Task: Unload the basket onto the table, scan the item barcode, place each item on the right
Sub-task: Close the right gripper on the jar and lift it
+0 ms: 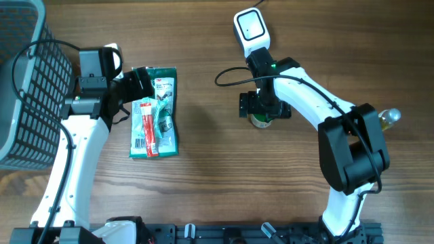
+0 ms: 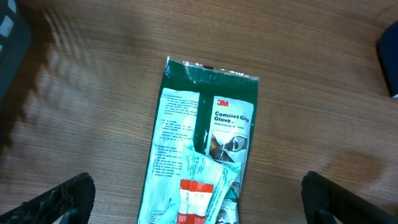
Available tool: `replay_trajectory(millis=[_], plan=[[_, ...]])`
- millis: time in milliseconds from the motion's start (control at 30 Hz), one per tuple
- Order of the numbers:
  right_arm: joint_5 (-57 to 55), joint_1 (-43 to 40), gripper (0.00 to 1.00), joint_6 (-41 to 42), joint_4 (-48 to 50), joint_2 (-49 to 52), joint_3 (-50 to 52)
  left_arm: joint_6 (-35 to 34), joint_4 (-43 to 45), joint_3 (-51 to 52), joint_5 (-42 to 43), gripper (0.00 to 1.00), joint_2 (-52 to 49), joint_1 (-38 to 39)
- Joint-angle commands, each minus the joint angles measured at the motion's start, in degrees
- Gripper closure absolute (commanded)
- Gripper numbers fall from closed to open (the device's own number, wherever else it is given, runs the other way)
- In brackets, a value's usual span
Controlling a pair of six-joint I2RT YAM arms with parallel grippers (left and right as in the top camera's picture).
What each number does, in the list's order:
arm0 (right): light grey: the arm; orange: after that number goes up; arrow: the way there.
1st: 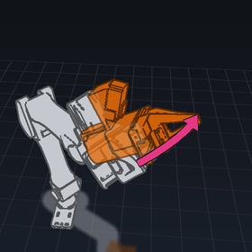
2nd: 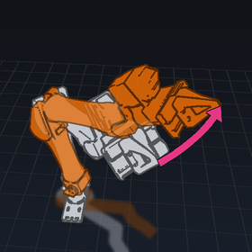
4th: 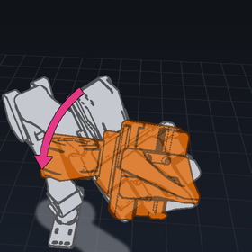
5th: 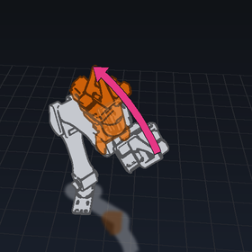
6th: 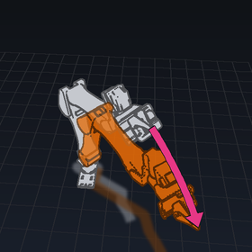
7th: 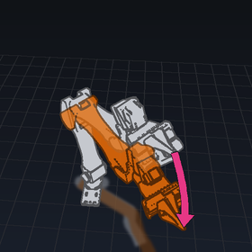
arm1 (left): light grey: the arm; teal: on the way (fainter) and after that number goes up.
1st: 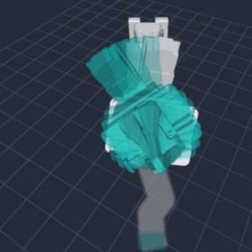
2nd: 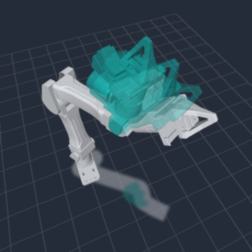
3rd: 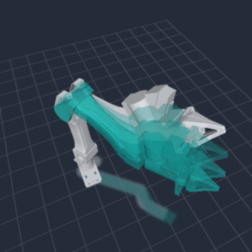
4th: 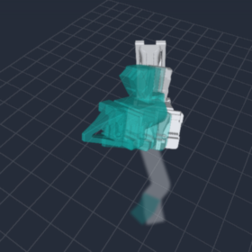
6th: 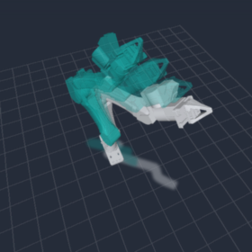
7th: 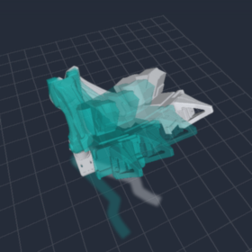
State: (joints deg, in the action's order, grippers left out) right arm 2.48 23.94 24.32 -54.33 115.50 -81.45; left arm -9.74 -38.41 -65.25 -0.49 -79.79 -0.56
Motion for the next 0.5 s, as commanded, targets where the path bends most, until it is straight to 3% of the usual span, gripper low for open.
replay_trajectory(millis=[0, 133, 467], plan=[[-1.38, -0.02, 0.01, -0.35, 0.20, -0.33, 0.52, 0.31, 0.17, -0.63, 0.48, 0.00, 0.61, -0.31], [-1.36, -0.02, 0.10, -0.31, 0.31, -0.33, 0.52, 0.31, 0.17, -0.63, 0.48, 0.00, 0.61, -0.31], [-1.36, -0.02, 0.15, -0.17, 0.92, -0.33, 0.55, 0.31, 0.17, -0.63, 0.48, 0.00, 0.61, -0.31]])
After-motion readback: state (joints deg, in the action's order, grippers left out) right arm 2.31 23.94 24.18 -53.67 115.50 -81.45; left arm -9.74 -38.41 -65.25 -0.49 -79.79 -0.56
